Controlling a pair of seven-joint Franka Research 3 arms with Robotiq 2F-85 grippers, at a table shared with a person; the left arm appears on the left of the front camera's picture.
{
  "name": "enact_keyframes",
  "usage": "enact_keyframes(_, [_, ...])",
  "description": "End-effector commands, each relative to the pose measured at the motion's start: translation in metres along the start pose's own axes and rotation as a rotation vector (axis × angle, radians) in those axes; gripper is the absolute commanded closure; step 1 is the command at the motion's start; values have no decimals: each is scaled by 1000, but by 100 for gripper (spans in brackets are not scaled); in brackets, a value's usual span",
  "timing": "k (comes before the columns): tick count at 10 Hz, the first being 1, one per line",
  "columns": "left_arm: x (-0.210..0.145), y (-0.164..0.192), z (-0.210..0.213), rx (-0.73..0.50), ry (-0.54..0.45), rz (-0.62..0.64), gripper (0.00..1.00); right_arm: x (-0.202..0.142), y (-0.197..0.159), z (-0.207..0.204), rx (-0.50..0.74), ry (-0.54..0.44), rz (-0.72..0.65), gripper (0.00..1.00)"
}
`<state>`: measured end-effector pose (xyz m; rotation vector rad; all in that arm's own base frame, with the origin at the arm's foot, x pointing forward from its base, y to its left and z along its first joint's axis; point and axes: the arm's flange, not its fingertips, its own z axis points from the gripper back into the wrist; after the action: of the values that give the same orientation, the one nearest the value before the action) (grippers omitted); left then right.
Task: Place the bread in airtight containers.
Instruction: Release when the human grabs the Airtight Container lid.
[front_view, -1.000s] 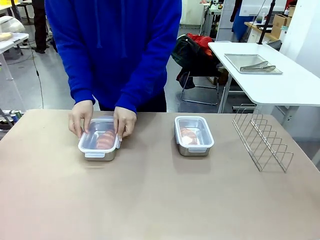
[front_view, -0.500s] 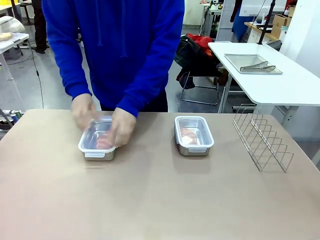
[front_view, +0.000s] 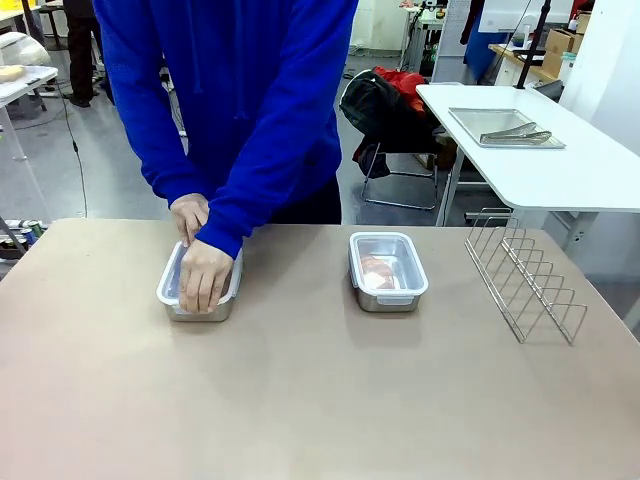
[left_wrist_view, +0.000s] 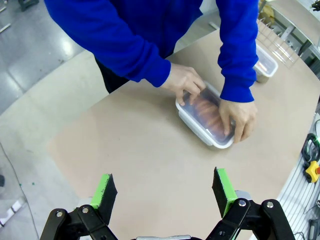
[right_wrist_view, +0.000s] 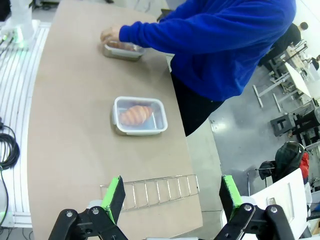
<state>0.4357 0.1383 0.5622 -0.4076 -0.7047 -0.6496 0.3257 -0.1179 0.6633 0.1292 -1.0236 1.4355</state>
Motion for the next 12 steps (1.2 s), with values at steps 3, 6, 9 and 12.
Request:
enact_keyframes(3, [3,-1,2,-1,9,10,0,2,0,1,-6,-21,12,0])
enact_keyframes(6, [3,-1,2,-1,9,10,0,2,0,1,-6,-21,12,0])
enact_keyframes(9, [3,-1,2,-1,9,10,0,2,0,1,-6,-21,12,0])
enact_keyframes(12, [3,-1,2,-1,9,10,0,2,0,1,-6,-21,12,0])
